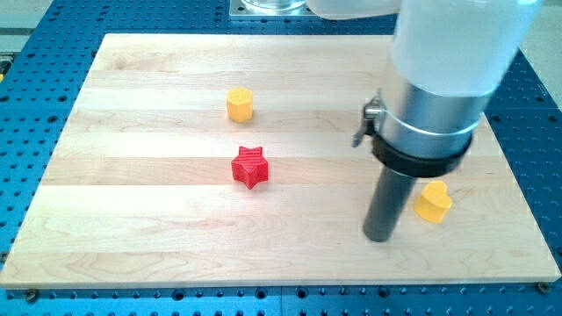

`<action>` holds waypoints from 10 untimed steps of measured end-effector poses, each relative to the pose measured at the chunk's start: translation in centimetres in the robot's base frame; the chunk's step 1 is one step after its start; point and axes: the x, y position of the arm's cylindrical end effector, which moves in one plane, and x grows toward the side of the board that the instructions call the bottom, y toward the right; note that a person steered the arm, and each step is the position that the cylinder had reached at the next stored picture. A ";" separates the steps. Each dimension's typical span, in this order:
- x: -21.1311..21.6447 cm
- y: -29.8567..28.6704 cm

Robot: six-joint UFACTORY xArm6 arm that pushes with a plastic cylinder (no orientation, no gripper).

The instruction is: Place the heart and the star in a vertical line below the red circle

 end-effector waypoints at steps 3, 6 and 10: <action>-1.9 6.1; -3.0 7.0; -2.8 4.2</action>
